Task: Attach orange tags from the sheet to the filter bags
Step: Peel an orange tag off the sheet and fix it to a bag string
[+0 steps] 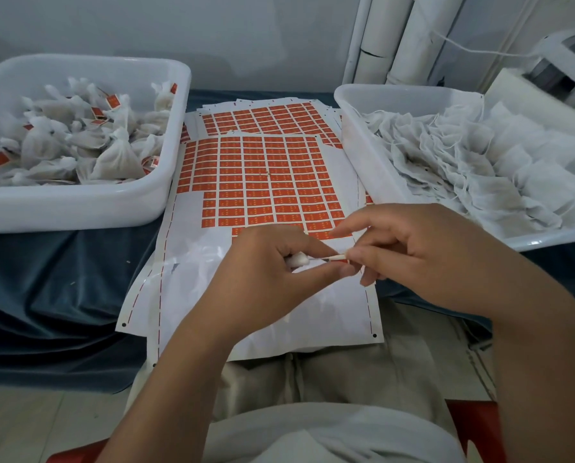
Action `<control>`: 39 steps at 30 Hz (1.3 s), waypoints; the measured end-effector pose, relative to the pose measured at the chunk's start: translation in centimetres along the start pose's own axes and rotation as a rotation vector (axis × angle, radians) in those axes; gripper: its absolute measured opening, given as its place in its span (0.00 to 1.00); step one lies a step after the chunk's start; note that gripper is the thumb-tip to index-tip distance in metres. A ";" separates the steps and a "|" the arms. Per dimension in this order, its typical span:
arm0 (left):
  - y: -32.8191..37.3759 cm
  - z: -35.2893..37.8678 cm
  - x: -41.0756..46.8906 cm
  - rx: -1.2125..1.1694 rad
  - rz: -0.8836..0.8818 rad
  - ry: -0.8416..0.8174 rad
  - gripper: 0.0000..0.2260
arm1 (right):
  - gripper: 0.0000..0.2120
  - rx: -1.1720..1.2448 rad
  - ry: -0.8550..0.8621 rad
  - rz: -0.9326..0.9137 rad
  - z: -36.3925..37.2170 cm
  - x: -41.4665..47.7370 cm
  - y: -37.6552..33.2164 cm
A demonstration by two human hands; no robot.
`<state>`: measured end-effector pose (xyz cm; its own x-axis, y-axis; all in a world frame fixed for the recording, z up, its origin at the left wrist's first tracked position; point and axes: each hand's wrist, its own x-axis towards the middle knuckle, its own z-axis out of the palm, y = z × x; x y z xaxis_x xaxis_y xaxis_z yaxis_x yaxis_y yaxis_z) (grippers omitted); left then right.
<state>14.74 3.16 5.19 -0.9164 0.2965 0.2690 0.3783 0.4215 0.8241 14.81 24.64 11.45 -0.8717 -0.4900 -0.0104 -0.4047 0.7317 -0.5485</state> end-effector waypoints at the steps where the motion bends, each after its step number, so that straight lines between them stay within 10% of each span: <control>1: 0.0 0.0 0.0 -0.007 -0.004 0.001 0.15 | 0.11 -0.008 0.007 -0.004 0.0 0.0 -0.1; 28: 0.0 -0.3 0.3 -0.224 -0.118 -0.003 0.14 | 0.07 -0.061 0.168 -0.104 1.4 1.5 0.5; 39: 0.6 0.1 0.5 -0.212 -0.088 0.162 0.13 | 0.12 0.508 0.126 0.085 3.0 2.7 0.7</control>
<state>14.50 3.62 5.77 -0.9599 0.1187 0.2541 0.2764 0.2462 0.9290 12.95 22.43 8.53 -0.9347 -0.3553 0.0114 -0.1738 0.4288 -0.8865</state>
